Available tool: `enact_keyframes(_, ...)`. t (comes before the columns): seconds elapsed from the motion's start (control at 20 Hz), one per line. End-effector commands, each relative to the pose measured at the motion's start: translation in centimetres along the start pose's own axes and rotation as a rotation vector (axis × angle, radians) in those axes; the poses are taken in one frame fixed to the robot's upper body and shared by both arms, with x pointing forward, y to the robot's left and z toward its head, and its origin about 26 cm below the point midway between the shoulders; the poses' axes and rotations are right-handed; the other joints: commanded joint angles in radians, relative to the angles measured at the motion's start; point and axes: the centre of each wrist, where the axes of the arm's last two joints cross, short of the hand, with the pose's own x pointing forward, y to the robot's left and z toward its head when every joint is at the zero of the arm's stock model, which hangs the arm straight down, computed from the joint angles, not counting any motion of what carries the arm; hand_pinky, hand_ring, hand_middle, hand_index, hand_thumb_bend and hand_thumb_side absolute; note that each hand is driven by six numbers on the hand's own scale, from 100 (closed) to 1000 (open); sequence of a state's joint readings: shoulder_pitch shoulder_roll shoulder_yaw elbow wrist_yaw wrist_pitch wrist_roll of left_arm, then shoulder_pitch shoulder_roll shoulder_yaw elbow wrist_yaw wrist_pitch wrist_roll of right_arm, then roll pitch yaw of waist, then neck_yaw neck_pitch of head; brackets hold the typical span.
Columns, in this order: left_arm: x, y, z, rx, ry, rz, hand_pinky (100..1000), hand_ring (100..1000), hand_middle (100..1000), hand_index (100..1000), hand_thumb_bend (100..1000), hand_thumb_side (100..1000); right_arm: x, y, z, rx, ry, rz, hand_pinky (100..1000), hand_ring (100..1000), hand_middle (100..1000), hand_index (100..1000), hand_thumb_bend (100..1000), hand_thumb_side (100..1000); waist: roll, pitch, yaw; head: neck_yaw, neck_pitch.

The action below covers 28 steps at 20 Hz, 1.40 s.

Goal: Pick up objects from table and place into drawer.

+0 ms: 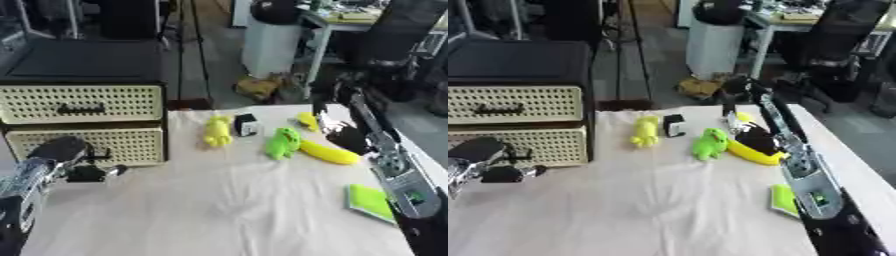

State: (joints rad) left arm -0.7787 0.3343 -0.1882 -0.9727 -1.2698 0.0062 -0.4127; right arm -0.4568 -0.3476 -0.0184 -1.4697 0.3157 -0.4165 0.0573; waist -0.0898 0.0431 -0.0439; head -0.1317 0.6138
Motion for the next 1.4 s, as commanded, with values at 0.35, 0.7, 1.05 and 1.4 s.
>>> enact_keyframes(0.35,2.3,2.7,2.6,-0.011,-0.118,0.047,100,100,100,553,624,1000,0.2,-1.4,-0.1,-0.009,-0.008,0.033,710,775,754,805,100,526,0.021,-0.026,0.018,-0.020,0.004)
enact_keyframes(0.7,4.1,0.4,4.5,-0.095,-0.211,0.076,100,100,100,567,632,1000,-0.1,-1.7,0.4,-0.003,0.009,0.046,710,775,754,805,100,526,0.043,-0.042,0.032,-0.037,0.010)
enact_keyframes(1.05,5.3,-2.5,7.0,-0.142,-0.279,0.121,100,100,100,585,629,1000,-0.4,-1.9,0.9,0.004,0.024,0.058,710,775,754,805,100,527,0.061,-0.052,0.044,-0.053,0.014)
enact_keyframes(1.4,4.9,-1.5,9.9,-0.069,-0.315,0.149,100,100,100,589,619,1000,-0.4,-2.1,0.9,0.001,0.027,0.063,711,775,754,804,100,527,0.064,-0.053,0.050,-0.061,0.012)
